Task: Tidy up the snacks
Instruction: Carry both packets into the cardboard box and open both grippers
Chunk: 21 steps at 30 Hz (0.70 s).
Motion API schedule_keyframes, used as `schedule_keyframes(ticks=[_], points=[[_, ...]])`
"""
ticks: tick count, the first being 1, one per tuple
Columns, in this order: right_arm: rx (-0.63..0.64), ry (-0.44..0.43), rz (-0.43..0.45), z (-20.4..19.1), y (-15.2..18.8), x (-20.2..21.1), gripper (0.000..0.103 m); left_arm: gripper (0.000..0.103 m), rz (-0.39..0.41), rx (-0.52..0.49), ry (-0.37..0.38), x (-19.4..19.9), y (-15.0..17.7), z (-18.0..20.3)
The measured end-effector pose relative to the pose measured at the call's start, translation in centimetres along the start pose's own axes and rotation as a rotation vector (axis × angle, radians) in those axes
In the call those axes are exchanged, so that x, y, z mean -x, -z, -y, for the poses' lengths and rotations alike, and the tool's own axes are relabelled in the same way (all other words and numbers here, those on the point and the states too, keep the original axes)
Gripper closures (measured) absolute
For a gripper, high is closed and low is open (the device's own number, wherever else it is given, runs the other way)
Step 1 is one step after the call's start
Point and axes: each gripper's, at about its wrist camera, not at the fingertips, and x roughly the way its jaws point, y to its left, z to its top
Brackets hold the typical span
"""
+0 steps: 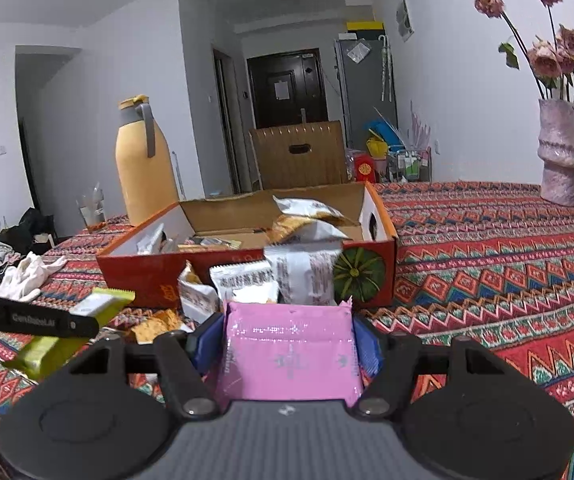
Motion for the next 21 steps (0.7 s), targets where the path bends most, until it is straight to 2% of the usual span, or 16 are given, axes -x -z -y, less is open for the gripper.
schedule_keyframes(ticks=[8,21], points=[[0.022,-0.009,0.043,-1.3,-1.7,0.2,0.037,0.064,0.073,0.004,0.013,1.5,-2.1,-0.3],[0.045,0.012,0.119,-2.3,-5.8,-1.4,0.037,0.064,0.142,0.006,0.05,1.2,-6.1,0.4]])
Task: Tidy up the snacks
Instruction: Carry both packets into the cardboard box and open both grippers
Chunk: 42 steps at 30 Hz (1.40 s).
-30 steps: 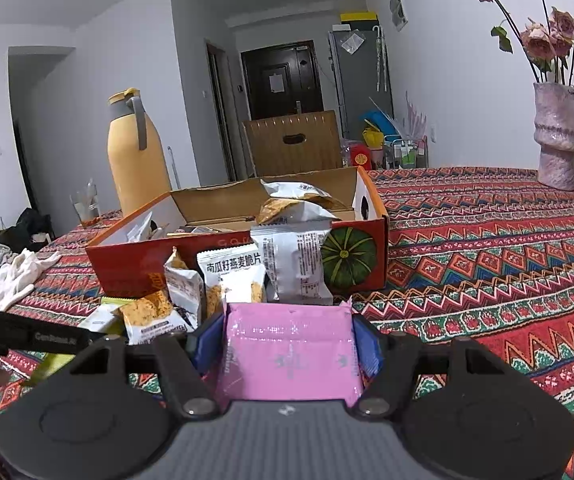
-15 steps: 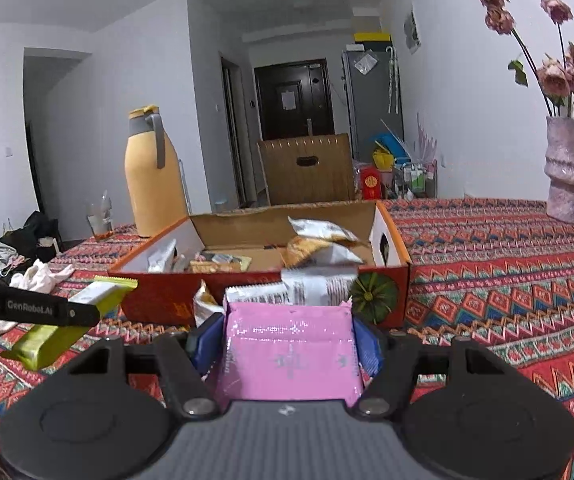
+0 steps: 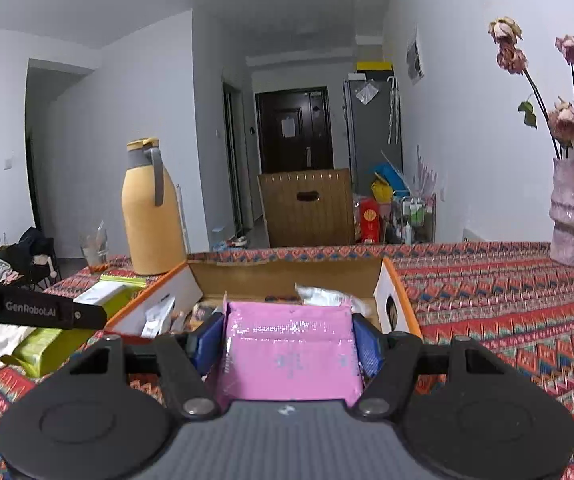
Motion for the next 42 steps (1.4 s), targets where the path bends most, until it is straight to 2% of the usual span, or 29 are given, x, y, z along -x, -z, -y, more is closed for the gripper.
schedule_keyframes(ticks=[17,28,34,38,40,42], points=[[0.009,0.059,0.039,1.0,-4.0,-7.1,0.037,0.064,0.034,0.051,0.016,-5.2,-4.4,1.1],[-0.009,0.078,-0.024,1.7,-2.5,-11.1,0.037,0.064,-0.006,0.08,0.006,-9.4,-4.0,0.3],[-0.011,0.076,-0.047,1.8,-1.8,-11.8,0.036,0.064,-0.026,0.079,0.0,-10.2,-3.4,0.2],[-0.015,0.072,-0.049,1.9,-1.6,-11.7,0.028,0.062,-0.015,0.075,0.007,-9.9,-3.2,0.1],[-0.021,0.077,-0.044,2.0,-1.7,-11.6,0.019,0.052,0.006,0.081,0.007,-9.5,-3.3,0.0],[-0.032,0.072,-0.036,2.1,-1.8,-11.3,0.01,0.016,0.033,0.095,0.0,-9.2,-3.3,-0.3]])
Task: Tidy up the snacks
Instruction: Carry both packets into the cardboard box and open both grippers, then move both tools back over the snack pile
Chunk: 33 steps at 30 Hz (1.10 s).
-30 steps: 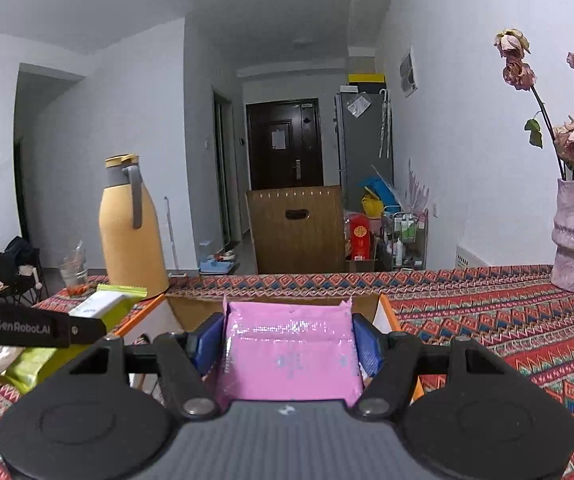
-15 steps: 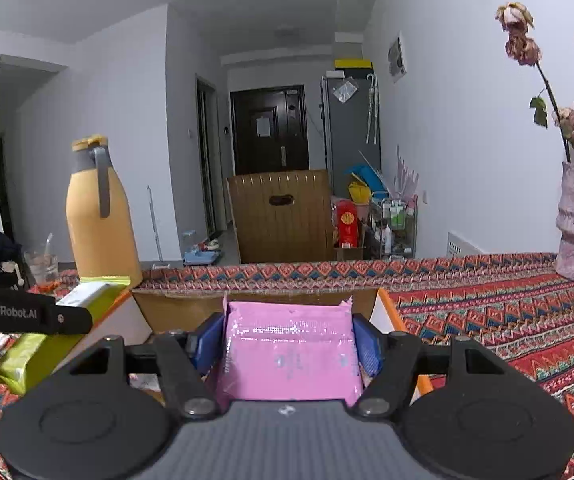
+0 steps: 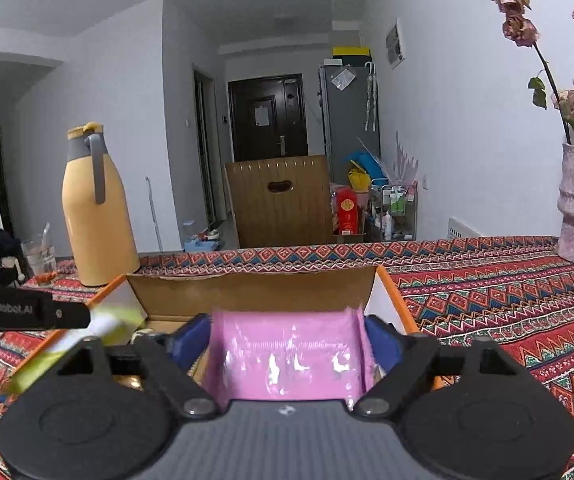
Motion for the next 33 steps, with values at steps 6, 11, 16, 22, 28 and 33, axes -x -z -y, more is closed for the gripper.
schedule_keyframes(ticks=[6,11,16,22,28,33], points=[[-0.041,0.01,0.027,0.7,-0.1,0.9,0.0,0.0,0.052,0.012,-0.019,1.2,-0.1,-0.1],[-0.039,0.01,0.027,0.7,-0.1,1.4,0.0,0.0,0.052,0.009,-0.025,1.3,0.0,0.0],[-0.039,0.018,0.028,0.7,-0.1,1.6,0.0,0.0,0.048,0.01,-0.03,1.2,0.1,-0.1],[-0.039,0.031,0.027,0.7,-0.1,1.8,0.0,0.0,0.049,0.006,-0.036,1.3,0.2,0.0],[-0.033,0.042,0.032,0.7,-0.2,2.3,0.0,0.0,0.055,-0.003,-0.041,1.6,0.3,0.2],[-0.031,0.043,0.05,0.6,-0.6,3.1,0.0,0.0,0.072,-0.024,-0.048,2.2,0.3,0.7]])
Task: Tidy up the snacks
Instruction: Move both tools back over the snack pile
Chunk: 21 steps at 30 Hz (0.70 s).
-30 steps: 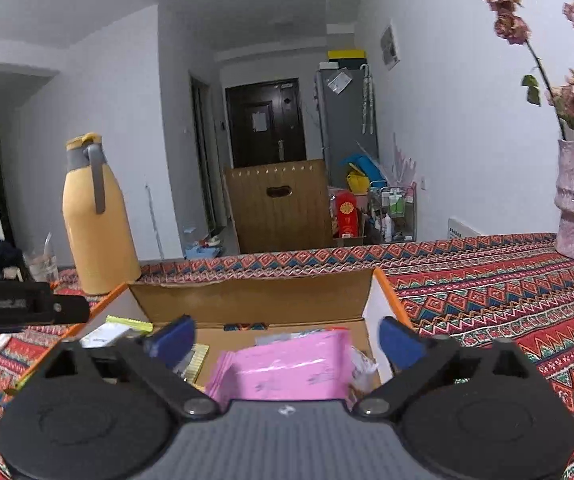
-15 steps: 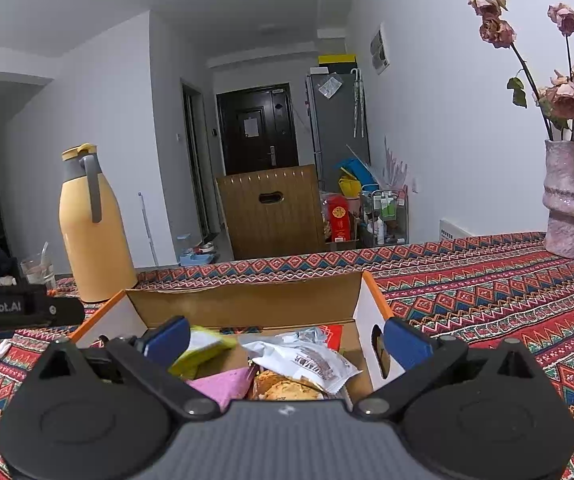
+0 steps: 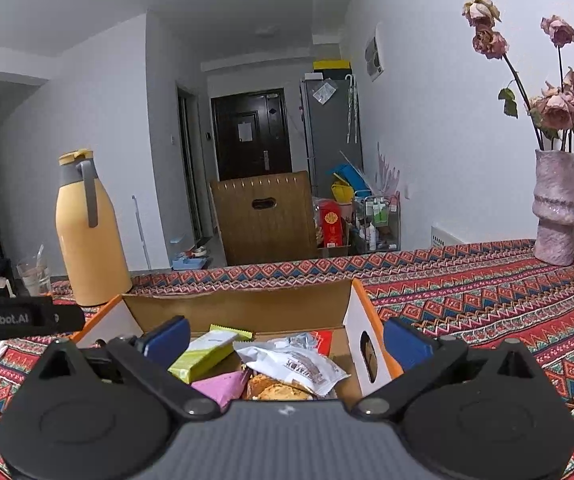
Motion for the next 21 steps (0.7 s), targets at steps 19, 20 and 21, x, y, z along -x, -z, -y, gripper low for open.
schedule_keyframes(ticks=[19,20,21], points=[[0.055,-0.029,-0.005,-0.6,0.1,4.4,0.0,0.0,-0.05,-0.031,-0.033,4.6,2.0,-1.9],[0.059,-0.03,-0.012,-0.6,0.4,4.7,0.0,0.0,-0.055,-0.031,-0.035,4.8,2.3,-2.1],[0.063,-0.03,-0.018,-0.6,0.6,4.9,0.0,0.0,-0.061,-0.031,-0.036,5.0,2.6,-2.3]])
